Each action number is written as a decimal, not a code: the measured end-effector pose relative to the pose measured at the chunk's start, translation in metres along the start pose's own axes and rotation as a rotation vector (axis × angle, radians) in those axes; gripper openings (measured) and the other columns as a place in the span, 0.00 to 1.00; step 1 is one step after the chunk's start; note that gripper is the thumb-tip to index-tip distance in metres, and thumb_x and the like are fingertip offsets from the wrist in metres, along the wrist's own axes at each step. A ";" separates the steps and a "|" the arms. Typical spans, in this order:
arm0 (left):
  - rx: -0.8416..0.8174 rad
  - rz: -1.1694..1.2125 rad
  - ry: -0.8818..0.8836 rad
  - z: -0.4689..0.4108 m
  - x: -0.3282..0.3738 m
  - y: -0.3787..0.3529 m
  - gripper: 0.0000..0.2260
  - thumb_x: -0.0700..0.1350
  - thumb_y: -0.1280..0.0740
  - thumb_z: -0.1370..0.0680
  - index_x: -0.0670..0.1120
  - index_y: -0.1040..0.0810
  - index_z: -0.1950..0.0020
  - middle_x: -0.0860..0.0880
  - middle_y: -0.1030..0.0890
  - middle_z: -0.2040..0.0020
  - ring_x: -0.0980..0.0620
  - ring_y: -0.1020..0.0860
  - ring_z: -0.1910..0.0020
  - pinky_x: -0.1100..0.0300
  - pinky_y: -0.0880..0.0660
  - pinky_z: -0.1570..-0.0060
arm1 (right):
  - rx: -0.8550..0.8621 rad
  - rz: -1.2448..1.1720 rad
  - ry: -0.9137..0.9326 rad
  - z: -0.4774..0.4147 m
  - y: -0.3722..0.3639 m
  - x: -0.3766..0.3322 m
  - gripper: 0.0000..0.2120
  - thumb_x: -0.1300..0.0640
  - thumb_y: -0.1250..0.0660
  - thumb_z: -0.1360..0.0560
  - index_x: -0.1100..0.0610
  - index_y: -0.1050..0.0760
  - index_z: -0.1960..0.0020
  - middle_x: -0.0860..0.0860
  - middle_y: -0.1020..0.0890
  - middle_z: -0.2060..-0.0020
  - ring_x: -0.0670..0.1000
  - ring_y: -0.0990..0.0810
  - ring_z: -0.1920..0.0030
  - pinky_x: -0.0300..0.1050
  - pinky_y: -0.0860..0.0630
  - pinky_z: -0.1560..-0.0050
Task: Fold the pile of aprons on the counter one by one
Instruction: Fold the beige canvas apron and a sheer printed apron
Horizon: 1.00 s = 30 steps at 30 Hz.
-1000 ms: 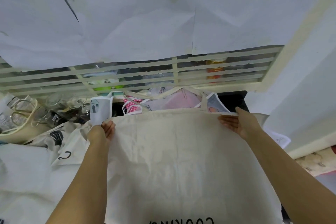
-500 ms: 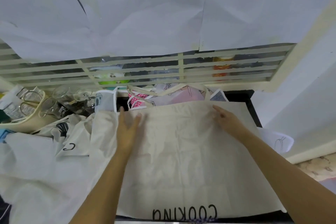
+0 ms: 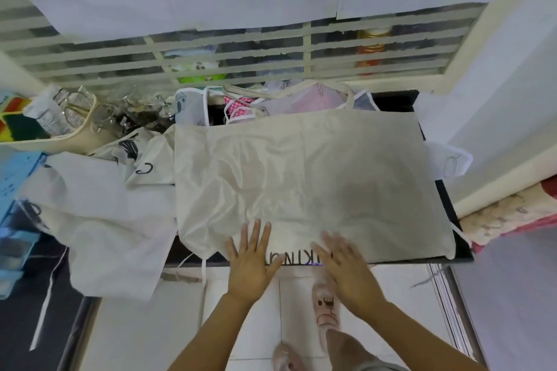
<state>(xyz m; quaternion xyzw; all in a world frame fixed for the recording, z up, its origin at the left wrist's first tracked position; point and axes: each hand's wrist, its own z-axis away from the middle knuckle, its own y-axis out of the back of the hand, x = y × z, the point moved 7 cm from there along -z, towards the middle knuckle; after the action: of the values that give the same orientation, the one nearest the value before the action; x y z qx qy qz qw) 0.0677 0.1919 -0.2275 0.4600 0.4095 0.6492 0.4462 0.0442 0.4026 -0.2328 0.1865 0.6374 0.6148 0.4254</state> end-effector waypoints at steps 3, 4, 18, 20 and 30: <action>0.084 0.192 0.056 0.013 -0.022 0.029 0.41 0.72 0.60 0.26 0.47 0.47 0.21 0.48 0.52 0.21 0.49 0.57 0.22 0.53 0.64 0.27 | 0.021 0.053 -0.259 0.024 0.012 0.039 0.30 0.41 0.49 0.21 0.47 0.52 0.22 0.53 0.47 0.23 0.60 0.44 0.25 0.59 0.50 0.28; 0.164 0.331 0.083 0.018 -0.026 0.046 0.37 0.68 0.51 0.24 0.44 0.41 0.23 0.45 0.47 0.22 0.48 0.52 0.22 0.53 0.57 0.26 | 0.012 0.041 -0.303 0.027 0.016 0.047 0.35 0.41 0.41 0.24 0.48 0.51 0.22 0.55 0.44 0.23 0.62 0.42 0.26 0.61 0.47 0.29; 0.187 1.297 0.631 0.048 -0.128 0.072 0.08 0.40 0.29 0.24 0.39 0.19 0.46 0.44 0.17 0.52 0.47 0.20 0.51 0.57 0.24 0.48 | -0.103 0.045 -0.523 0.026 0.028 0.048 0.39 0.49 0.39 0.22 0.44 0.64 0.23 0.52 0.63 0.23 0.56 0.61 0.23 0.65 0.50 0.28; 0.263 1.272 0.656 0.053 -0.127 0.070 0.08 0.38 0.29 0.25 0.39 0.19 0.47 0.41 0.18 0.50 0.46 0.21 0.51 0.54 0.24 0.43 | -0.123 0.046 -0.526 0.027 0.029 0.048 0.39 0.49 0.39 0.22 0.44 0.64 0.23 0.51 0.63 0.23 0.56 0.61 0.23 0.65 0.51 0.28; 0.251 1.201 0.748 0.058 -0.116 0.045 0.17 0.39 0.25 0.29 0.36 0.22 0.41 0.44 0.19 0.49 0.45 0.22 0.45 0.56 0.28 0.44 | -0.220 0.034 -0.549 0.025 0.031 0.047 0.41 0.51 0.38 0.22 0.43 0.65 0.24 0.50 0.65 0.24 0.55 0.62 0.23 0.66 0.51 0.28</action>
<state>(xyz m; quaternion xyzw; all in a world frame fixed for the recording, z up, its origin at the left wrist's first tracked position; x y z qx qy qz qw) 0.1346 0.0760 -0.1979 0.4005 0.2829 0.8447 -0.2145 0.0279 0.4598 -0.2154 0.3093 0.4246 0.6138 0.5893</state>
